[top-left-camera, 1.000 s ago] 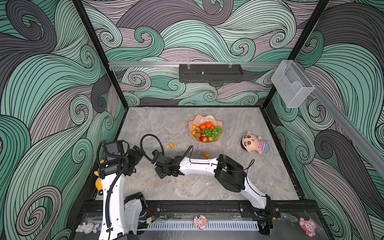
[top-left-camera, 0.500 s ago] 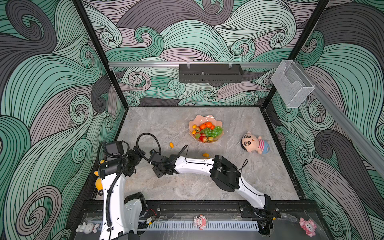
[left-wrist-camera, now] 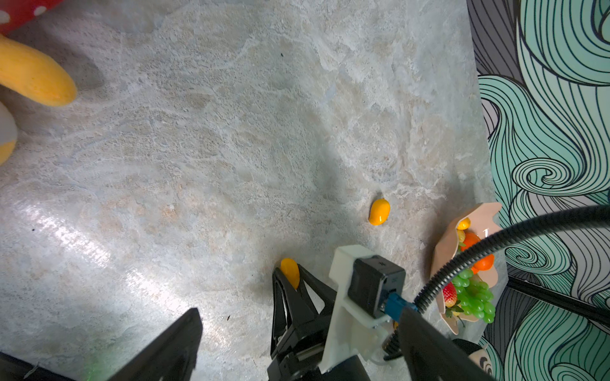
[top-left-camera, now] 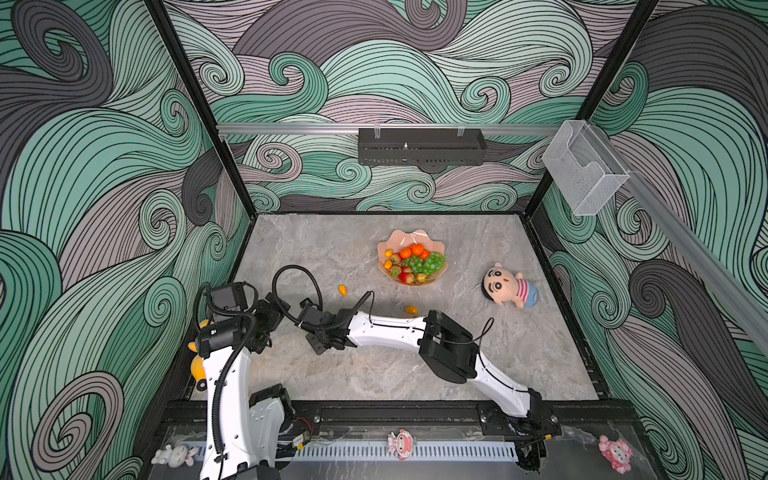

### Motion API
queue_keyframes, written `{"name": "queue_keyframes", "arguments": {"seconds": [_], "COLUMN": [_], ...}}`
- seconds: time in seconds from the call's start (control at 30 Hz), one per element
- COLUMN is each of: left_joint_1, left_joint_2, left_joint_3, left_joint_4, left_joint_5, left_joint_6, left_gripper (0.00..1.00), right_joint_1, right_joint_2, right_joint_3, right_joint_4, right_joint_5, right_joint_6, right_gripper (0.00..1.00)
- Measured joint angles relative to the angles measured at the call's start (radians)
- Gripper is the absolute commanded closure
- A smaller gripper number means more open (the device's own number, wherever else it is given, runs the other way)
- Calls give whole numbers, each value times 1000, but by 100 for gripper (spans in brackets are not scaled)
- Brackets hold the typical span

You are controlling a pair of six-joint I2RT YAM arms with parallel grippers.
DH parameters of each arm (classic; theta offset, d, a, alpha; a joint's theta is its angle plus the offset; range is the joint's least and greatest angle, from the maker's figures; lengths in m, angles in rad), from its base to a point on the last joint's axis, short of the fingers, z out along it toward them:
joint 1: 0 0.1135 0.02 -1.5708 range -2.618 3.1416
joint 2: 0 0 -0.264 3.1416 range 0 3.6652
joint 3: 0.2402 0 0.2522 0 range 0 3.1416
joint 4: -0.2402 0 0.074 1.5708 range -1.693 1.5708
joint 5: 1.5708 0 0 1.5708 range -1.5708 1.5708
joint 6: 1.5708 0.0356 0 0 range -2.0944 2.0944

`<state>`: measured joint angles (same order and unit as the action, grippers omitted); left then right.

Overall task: Arrange fruit in a fruit bowl
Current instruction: Pick up the fruit from the bottom-left of the table.

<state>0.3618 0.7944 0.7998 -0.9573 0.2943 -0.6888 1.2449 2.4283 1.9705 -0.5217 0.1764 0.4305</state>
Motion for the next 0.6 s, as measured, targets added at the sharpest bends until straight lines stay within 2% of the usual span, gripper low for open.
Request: {"name": "queue_keyframes", "arguments": {"seconds": [0.27,0.47,0.6], "left_joint_1": [2,-7,-60], "left_joint_2": [0,0,9], "left_joint_3": [-26,-43,-45], "left_joint_4": [16,36,46], "left_joint_5": [51,131,161], "left_joint_6": [8,29,34], "left_gripper": [4,4,5], "right_joint_1": [-1,-1,-1], "right_joint_2": [-15,-132,-235], "right_joint_3": [-27,-206,-337], "right_joint_4": [15,47,74], "right_joint_5": [-2,-21,-36], "right_joint_6": [6,35,61], "right_gripper": [76,77,78]}}
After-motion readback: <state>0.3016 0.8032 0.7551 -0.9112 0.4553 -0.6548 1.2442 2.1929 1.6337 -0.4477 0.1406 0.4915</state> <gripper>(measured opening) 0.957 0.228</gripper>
